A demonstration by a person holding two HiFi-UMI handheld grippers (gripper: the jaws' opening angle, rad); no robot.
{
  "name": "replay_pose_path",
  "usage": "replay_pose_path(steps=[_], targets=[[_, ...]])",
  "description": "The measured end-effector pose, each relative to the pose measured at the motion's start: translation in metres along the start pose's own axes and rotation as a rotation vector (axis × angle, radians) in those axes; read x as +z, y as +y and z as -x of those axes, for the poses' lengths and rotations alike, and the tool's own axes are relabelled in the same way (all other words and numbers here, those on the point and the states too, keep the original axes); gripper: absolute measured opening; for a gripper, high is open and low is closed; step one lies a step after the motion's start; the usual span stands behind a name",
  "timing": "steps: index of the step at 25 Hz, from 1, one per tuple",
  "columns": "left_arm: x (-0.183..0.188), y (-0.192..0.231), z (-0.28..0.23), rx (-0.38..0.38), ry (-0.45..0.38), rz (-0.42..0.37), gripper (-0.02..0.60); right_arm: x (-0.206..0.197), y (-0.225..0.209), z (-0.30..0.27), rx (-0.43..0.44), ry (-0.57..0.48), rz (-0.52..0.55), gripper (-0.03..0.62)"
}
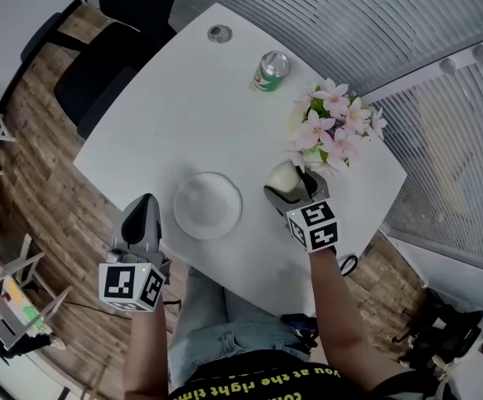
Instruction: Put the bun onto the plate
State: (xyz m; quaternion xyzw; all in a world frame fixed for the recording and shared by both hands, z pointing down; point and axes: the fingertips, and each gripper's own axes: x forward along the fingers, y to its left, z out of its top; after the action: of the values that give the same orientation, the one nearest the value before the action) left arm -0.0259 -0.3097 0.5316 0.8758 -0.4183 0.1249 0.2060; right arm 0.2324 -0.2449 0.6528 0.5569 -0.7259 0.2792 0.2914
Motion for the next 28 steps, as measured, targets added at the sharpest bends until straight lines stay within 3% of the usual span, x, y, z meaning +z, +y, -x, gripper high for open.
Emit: replay_pose_path(steps=[28], targets=[[0.035,-0.017,0.041,-0.035,-0.070,-0.035,0.000,0.044,0.013,0.075,-0.054,-0.130,0.025,0.385]])
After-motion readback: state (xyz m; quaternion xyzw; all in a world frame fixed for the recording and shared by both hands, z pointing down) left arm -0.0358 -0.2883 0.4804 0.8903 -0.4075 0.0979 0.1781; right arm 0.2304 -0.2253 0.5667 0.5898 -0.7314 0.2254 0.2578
